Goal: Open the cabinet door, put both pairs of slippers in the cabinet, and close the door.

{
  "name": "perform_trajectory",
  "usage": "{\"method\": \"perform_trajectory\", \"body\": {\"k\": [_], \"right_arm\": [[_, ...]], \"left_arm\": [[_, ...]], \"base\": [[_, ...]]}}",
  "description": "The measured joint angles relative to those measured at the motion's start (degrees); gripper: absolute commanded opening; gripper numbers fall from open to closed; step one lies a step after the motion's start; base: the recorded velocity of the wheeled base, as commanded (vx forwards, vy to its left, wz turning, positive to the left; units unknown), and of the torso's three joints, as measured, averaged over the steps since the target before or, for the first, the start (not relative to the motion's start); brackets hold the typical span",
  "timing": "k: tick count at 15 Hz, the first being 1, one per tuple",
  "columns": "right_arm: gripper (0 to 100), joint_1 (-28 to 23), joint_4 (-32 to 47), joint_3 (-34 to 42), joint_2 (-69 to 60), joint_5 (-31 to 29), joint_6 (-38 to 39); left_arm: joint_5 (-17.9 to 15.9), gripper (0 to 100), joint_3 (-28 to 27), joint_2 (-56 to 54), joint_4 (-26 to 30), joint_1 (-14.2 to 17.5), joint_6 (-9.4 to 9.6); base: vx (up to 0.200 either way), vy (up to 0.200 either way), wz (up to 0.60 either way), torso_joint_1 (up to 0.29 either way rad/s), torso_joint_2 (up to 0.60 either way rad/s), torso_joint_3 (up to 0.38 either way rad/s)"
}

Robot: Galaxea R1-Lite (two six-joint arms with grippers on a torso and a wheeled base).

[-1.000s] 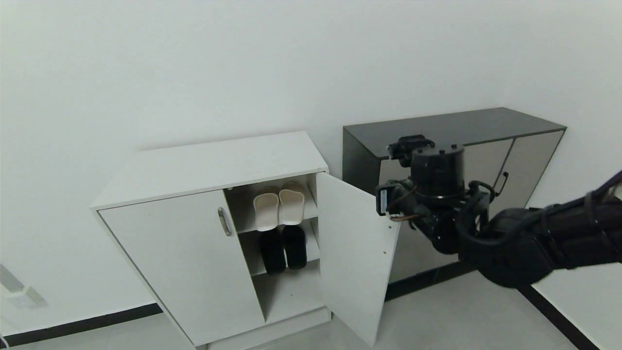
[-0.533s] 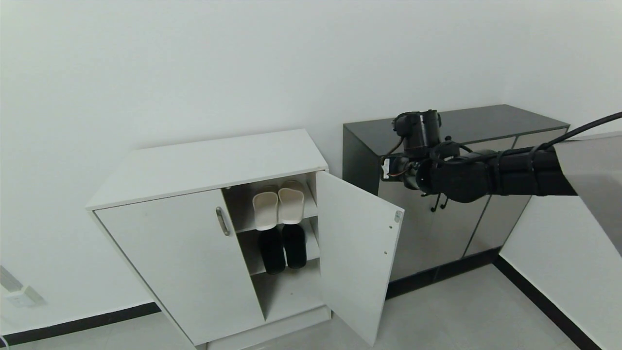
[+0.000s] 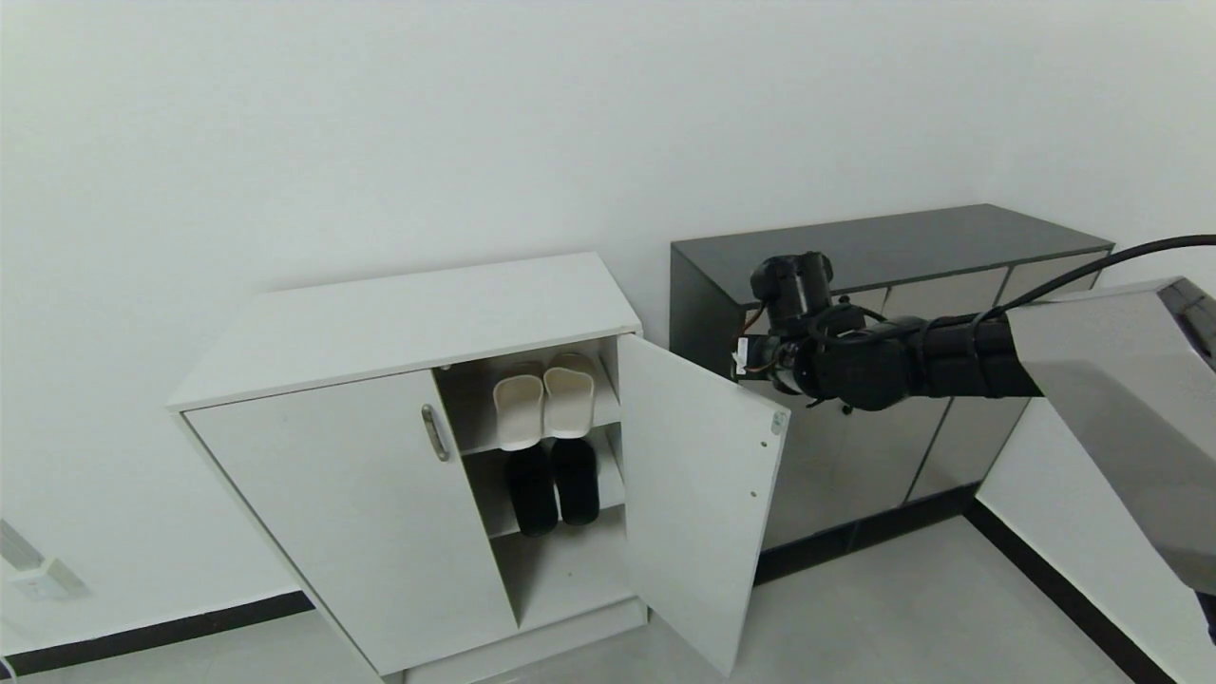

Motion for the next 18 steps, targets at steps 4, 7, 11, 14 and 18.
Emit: {"method": "perform_trajectory", "body": {"k": [4,7,11,14,18], "right_arm": [[0,0.9,0.0,1.4,0.3,0.5,0.1],[0,2.1,-0.1,2.6,0.3,0.7,0.3],[0,3.3,-0.1,4.0,-0.2,0.7,0.3],[0,4.2,0.1,4.5,-0.5,0.7,0.3],[0,6.6,-0.4,7.5,-2.3,0.8,0.4]], "left_arm": [[0.0,0,0.0,0.0,0.0,0.0,0.0],[-0.1,0,0.0,0.0,0.0,0.0,0.0],[-0.1,0,0.0,0.0,0.0,0.0,0.05],[-0.1,0,0.0,0.0,0.0,0.0,0.02],[-0.1,0,0.0,0.0,0.0,0.0,0.05]], "base": [[0.0,0.0,0.0,0.0,0.0,0.0],[0.0,0.0,0.0,0.0,0.0,0.0],[0.0,0.0,0.0,0.0,0.0,0.0],[0.0,0.0,0.0,0.0,0.0,0.0],[0.0,0.0,0.0,0.0,0.0,0.0]]}}
